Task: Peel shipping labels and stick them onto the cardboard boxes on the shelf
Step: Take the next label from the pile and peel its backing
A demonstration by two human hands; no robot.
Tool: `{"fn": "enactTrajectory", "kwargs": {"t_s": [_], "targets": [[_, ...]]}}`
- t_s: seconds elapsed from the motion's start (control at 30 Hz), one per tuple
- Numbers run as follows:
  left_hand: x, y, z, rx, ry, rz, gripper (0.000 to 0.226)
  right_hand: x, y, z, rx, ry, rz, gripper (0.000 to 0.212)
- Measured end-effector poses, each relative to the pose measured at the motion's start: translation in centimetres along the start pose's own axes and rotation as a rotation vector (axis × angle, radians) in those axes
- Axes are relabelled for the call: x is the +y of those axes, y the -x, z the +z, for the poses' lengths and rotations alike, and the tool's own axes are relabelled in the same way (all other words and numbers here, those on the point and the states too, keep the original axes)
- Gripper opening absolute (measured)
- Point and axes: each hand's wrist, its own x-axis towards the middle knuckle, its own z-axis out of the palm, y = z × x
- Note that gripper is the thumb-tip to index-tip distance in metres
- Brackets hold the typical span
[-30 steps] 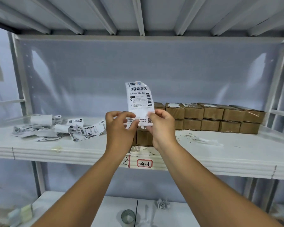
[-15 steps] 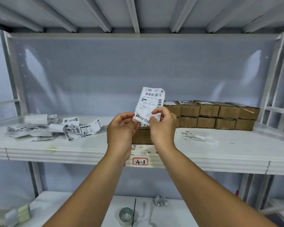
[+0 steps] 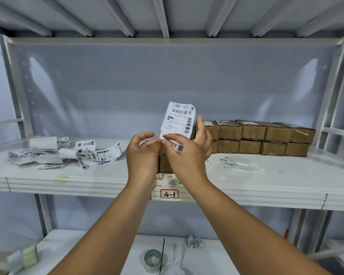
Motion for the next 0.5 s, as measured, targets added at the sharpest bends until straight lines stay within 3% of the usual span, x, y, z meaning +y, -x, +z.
{"fn": "enactTrajectory", "kwargs": {"t_s": [0.27, 0.5], "targets": [[-0.2, 0.0, 0.1, -0.06, -0.281, 0.147, 0.038, -0.1, -0.5, -0.6, -0.053, -0.209, 0.05, 0.014], [0.0, 0.1, 0.3, 0.001, -0.289, 0.183, 0.035, -0.5, 0.0, -1.3, -0.187, -0.522, 0.102, 0.014]]}}
